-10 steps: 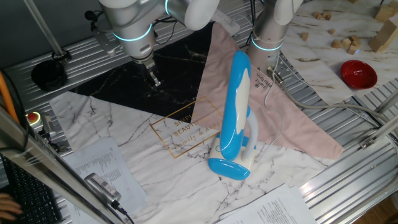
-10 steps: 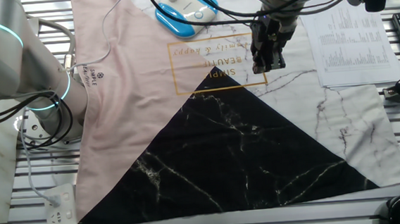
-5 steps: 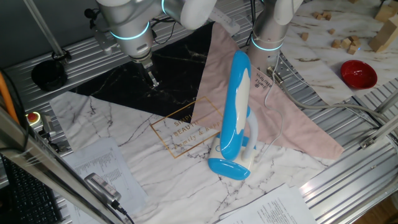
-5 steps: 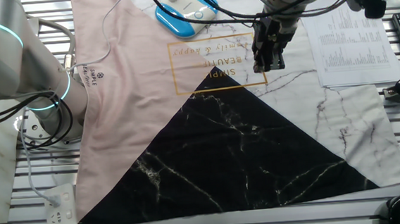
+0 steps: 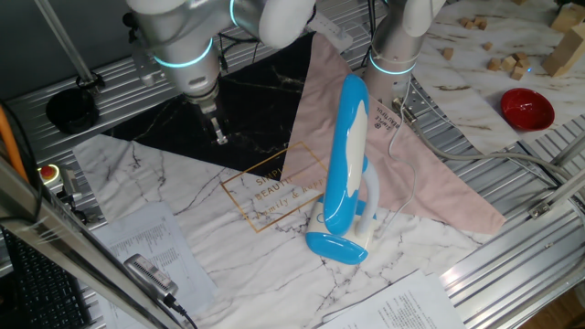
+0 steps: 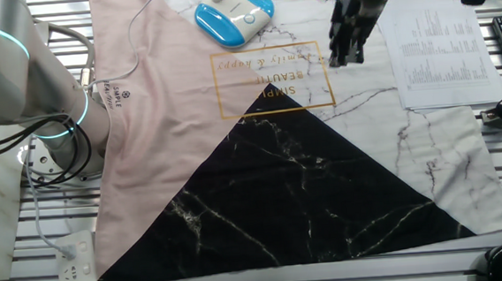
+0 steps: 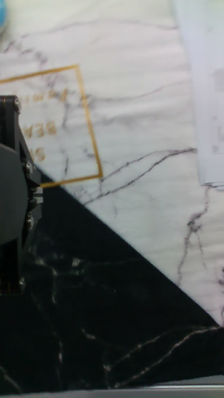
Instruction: Turn on the desk lamp by pressing the button
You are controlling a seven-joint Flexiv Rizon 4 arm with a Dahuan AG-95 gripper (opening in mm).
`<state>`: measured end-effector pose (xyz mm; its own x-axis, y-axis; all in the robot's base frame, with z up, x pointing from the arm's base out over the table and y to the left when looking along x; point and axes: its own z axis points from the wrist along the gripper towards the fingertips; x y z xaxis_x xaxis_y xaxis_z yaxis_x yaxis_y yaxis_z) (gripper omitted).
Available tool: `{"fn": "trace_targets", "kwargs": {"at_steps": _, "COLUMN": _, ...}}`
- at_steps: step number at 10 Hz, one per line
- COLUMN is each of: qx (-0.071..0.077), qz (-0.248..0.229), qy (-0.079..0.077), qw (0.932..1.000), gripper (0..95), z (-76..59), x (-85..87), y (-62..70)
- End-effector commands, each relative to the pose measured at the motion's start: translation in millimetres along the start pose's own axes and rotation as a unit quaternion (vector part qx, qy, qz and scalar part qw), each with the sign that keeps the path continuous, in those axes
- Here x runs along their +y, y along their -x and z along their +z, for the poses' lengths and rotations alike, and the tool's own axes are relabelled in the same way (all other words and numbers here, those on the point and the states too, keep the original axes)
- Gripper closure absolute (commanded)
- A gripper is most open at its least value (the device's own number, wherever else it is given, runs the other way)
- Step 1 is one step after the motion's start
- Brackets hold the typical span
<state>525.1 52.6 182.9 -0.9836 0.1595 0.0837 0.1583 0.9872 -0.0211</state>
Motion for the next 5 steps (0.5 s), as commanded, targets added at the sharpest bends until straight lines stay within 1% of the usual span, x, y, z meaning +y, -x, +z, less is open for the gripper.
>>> {"fn": "trace_targets", "kwargs": {"at_steps": 1, "qx": 0.003, "qz": 0.032, "qy": 0.165, "qw": 0.9857, "gripper": 95.0, "z": -1.0, "x": 5.5, "y": 0.1}}
{"fn": "trace_targets", "kwargs": {"at_steps": 2, "qx": 0.002, "qz": 0.038, "qy": 0.203, "qw": 0.9784, "gripper": 95.0, "z": -1.2, "x": 5.2, "y": 0.1}}
{"fn": "trace_targets", "kwargs": {"at_steps": 3, "qx": 0.003, "qz": 0.039, "qy": 0.234, "qw": 0.9714, "gripper": 95.0, "z": -1.2, "x": 5.2, "y": 0.1}}
{"fn": "trace_targets", "kwargs": {"at_steps": 4, "qx": 0.005, "qz": 0.038, "qy": 0.246, "qw": 0.9686, "gripper": 95.0, "z": -1.2, "x": 5.2, "y": 0.1}}
{"fn": "trace_targets", "kwargs": {"at_steps": 5, "qx": 0.006, "qz": 0.038, "qy": 0.275, "qw": 0.9607, "gripper": 95.0, "z": -1.2, "x": 5.2, "y": 0.1}}
